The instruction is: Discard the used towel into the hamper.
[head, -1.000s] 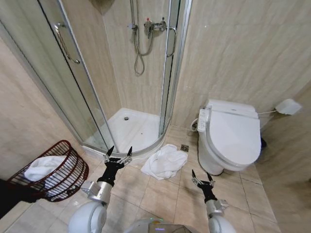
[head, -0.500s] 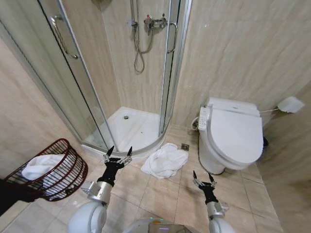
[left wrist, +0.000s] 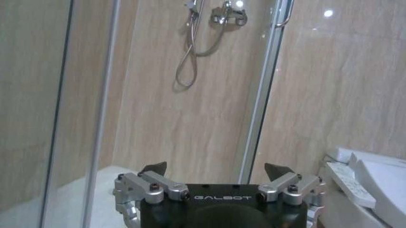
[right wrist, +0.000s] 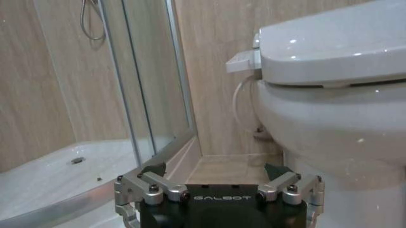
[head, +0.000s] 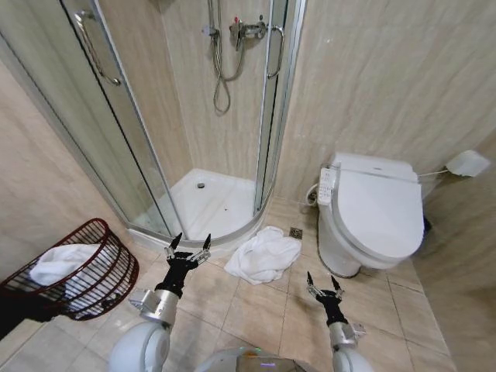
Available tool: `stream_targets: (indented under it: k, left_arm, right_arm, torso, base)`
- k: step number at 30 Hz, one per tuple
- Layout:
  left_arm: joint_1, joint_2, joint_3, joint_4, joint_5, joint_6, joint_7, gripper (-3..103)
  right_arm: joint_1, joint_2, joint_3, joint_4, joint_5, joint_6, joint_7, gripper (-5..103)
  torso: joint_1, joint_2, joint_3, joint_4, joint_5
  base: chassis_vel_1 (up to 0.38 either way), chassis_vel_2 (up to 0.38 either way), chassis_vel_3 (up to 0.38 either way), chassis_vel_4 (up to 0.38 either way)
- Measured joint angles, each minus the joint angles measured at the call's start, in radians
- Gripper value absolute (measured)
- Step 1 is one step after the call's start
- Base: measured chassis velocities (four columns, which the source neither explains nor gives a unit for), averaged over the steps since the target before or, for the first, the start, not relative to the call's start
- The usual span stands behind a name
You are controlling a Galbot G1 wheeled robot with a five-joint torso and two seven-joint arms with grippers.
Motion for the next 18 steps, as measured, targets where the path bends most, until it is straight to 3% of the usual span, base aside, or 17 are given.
stream_targets:
  k: [18]
  left_arm:
    - [0.000,0.000,0.000,0.000,0.000,0.000,0.000,100]
  right_arm:
    - [-0.011,-0.002,0.002,0.008,0.001,-0.007,-0.020,100]
  torso:
    - [-0.025,-0.068,-0.043,0.0000,0.0000]
  base:
    - [0.000,0.000,0.000,0.000]
